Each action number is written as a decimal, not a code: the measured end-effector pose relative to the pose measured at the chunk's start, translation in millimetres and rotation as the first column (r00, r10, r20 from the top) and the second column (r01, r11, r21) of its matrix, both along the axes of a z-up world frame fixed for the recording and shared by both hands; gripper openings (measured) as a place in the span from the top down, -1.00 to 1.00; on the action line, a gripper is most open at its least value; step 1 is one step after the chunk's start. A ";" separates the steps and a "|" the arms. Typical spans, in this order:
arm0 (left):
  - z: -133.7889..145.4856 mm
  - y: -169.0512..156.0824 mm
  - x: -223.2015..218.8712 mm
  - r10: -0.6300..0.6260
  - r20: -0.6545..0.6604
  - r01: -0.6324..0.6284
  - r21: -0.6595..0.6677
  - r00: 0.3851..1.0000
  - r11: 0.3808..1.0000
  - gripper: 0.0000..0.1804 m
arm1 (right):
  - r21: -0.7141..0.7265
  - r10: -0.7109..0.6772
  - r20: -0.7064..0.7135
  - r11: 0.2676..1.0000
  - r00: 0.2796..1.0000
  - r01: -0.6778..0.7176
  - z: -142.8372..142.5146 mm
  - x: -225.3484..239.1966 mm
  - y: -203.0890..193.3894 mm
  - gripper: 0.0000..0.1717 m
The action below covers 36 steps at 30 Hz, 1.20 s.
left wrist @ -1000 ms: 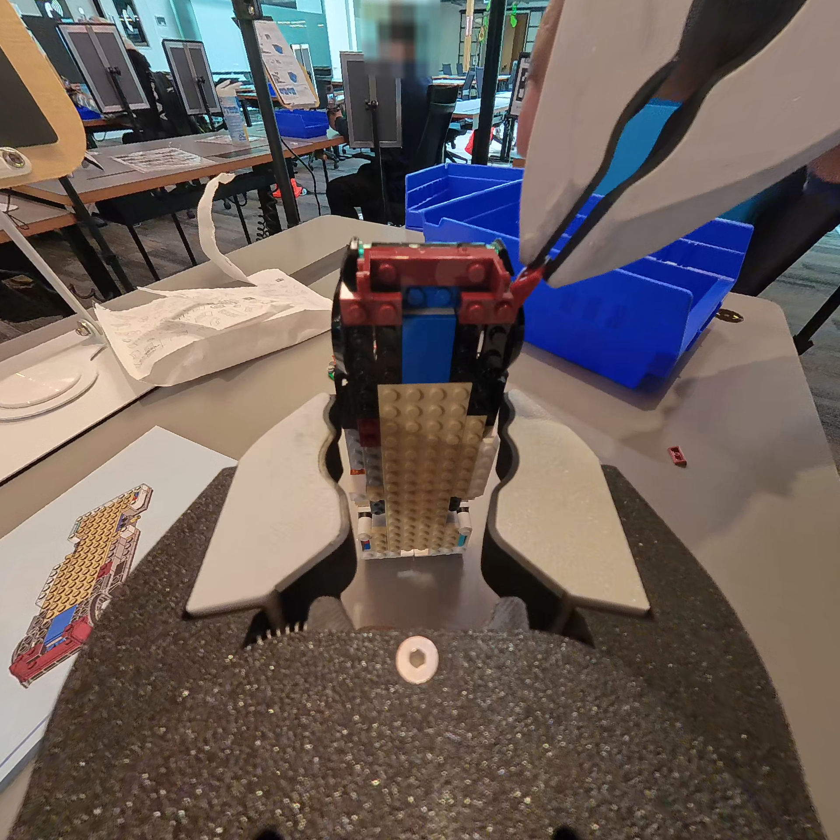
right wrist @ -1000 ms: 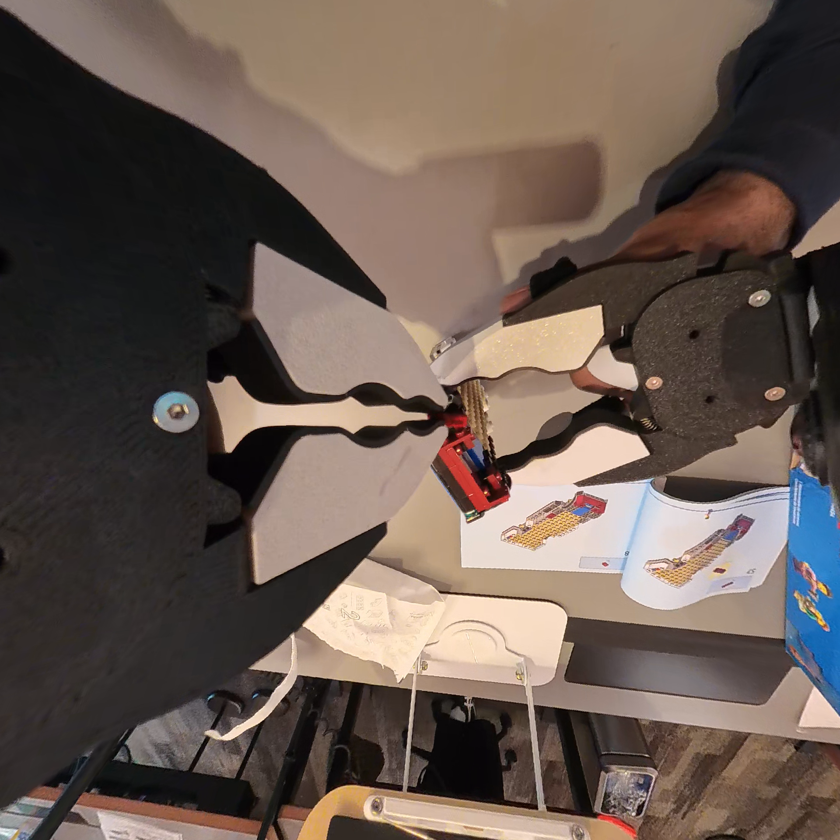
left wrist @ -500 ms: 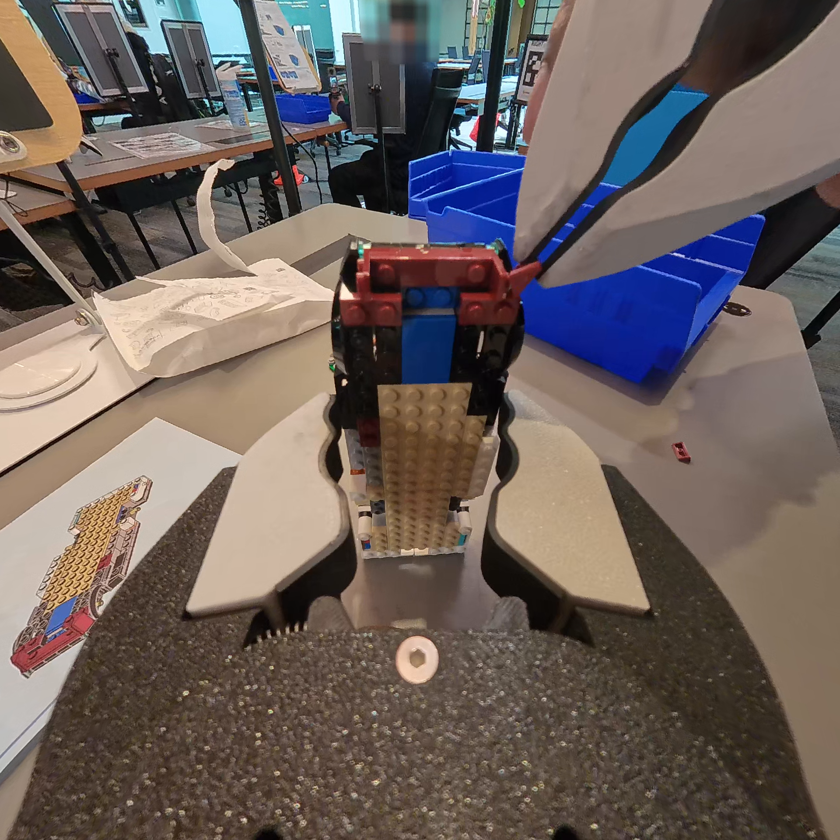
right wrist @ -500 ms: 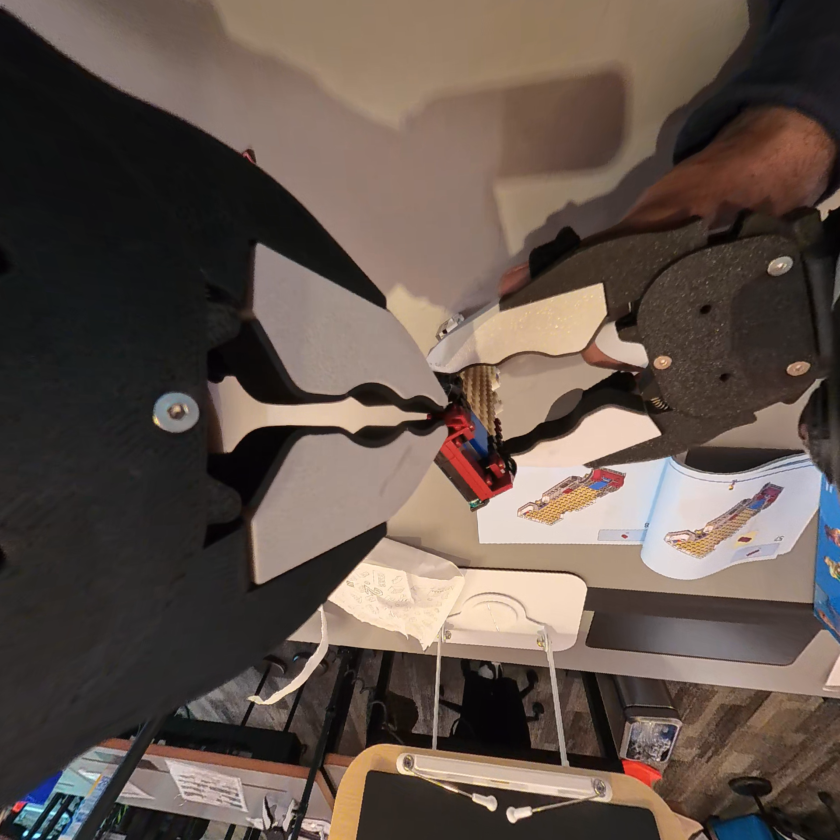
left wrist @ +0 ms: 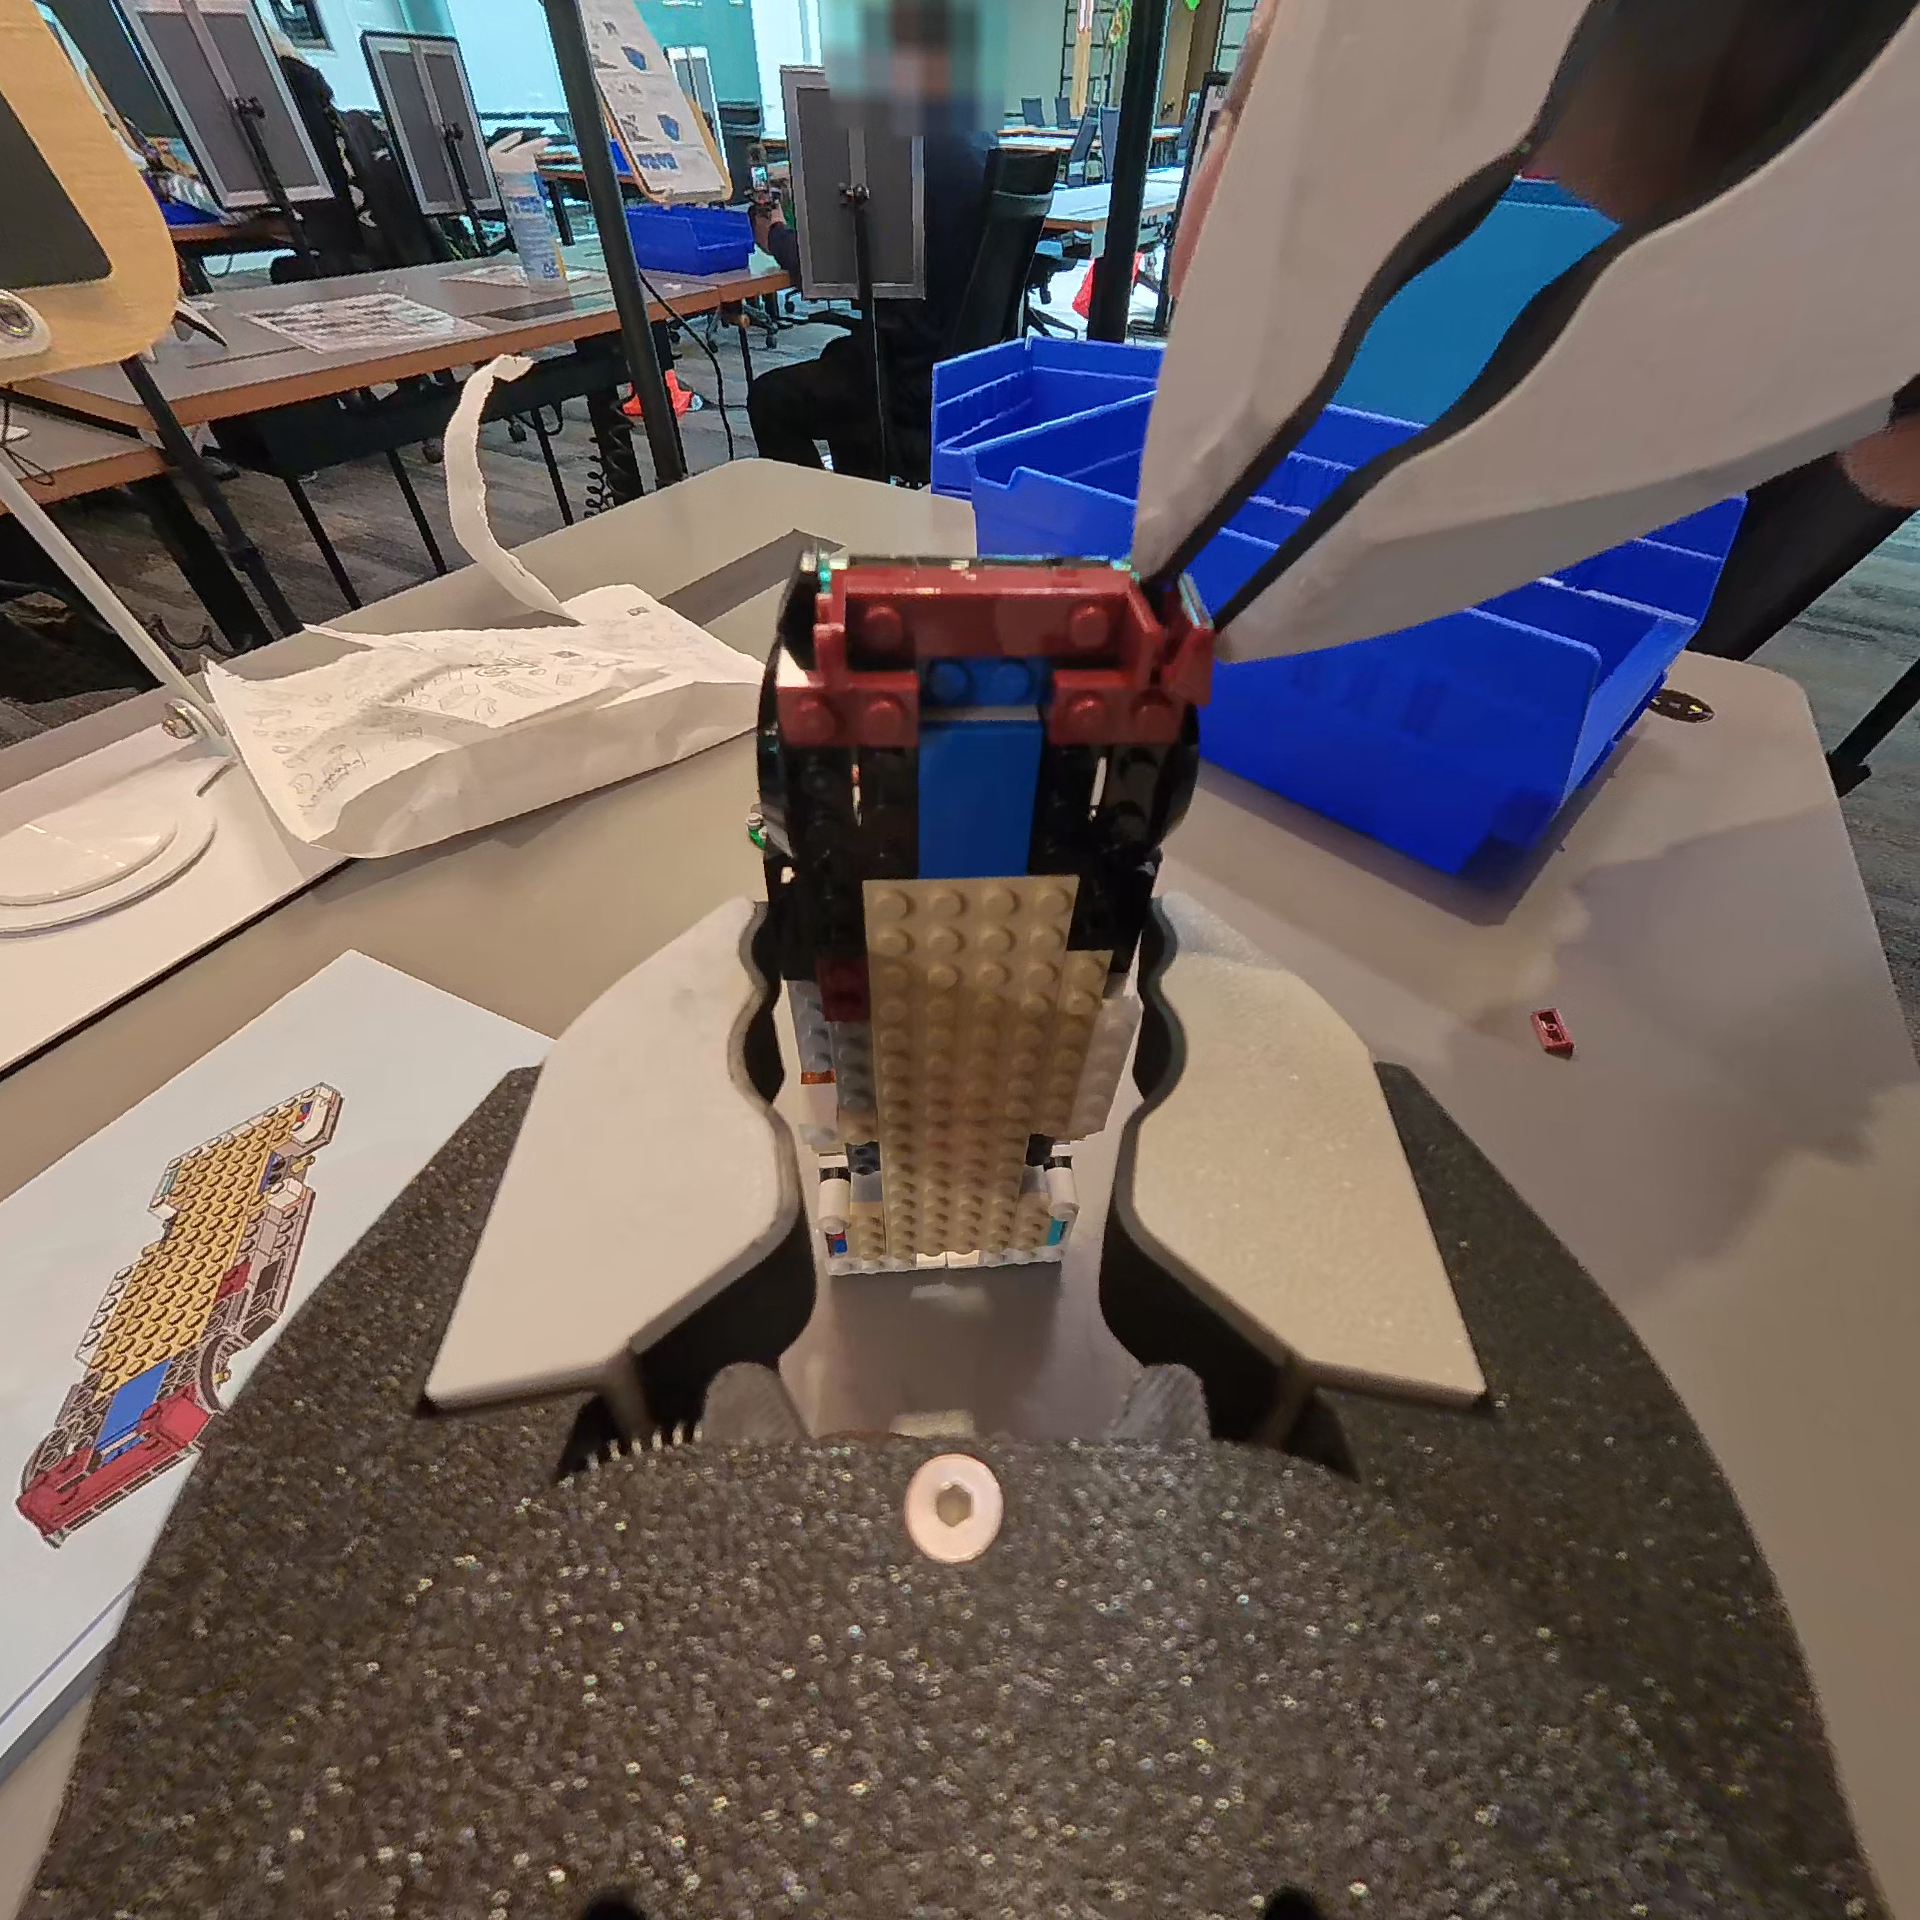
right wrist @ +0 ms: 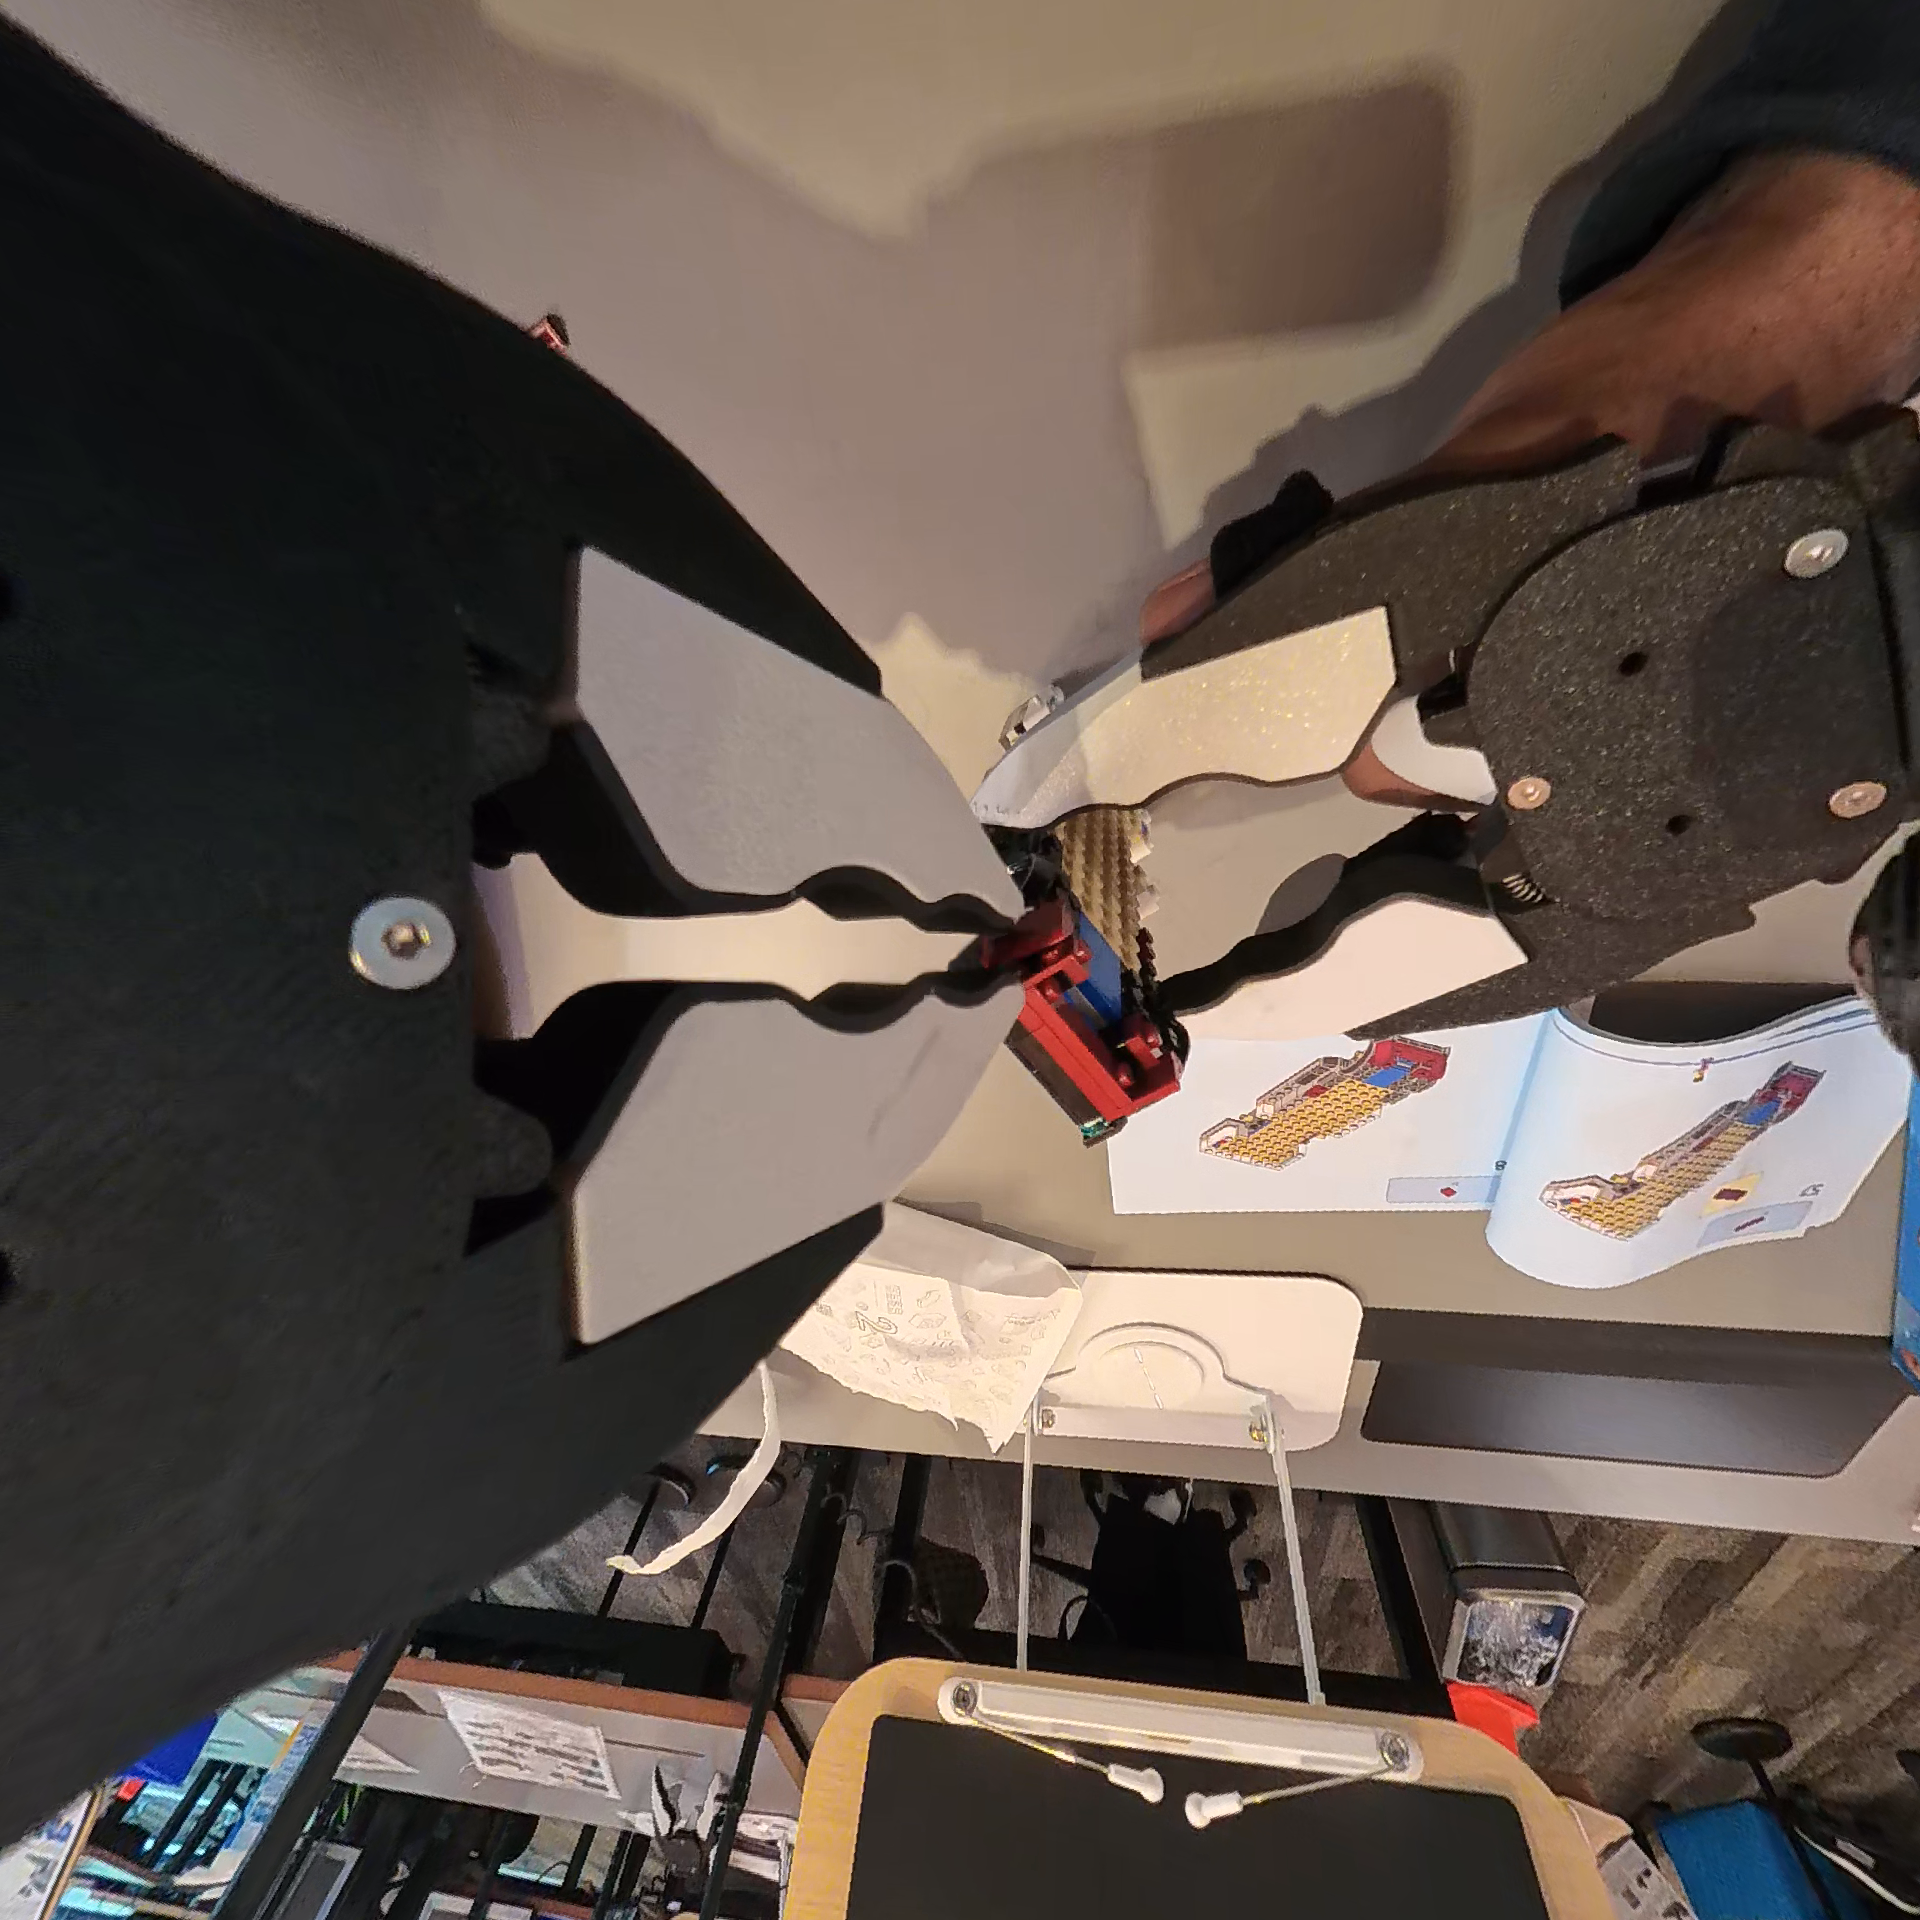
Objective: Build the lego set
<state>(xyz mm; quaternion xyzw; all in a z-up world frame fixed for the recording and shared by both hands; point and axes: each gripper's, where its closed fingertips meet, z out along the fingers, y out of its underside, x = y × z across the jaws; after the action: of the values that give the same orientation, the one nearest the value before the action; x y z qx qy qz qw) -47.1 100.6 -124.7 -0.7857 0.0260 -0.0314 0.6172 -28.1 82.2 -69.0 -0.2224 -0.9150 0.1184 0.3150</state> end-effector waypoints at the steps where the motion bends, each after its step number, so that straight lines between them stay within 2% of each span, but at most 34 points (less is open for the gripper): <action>1: 0.0 0.1 0.1 0.000 -0.001 0.000 0.000 1.000 1.000 0.26 | 0.001 0.001 -0.001 1.000 1.000 -0.001 0.1 -0.1 -0.2 0.93; 22: 2.7 -1.4 -2.4 0.023 -0.051 -0.023 0.009 0.998 1.000 0.27 | -0.022 0.050 -0.012 0.999 0.999 -0.050 3.6 -4.5 -0.3 0.84; 36: 4.2 -2.6 -5.1 0.066 -0.140 -0.064 0.015 0.988 0.998 0.27 | -0.063 0.037 0.013 0.997 0.999 -0.037 2.2 -2.8 -3.0 0.85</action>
<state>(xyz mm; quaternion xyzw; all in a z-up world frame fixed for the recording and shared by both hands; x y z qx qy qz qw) -52.2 98.0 -120.4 -0.7833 0.0439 0.0444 0.6185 -30.9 79.2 -66.9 -0.2162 -0.9171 0.1514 0.2989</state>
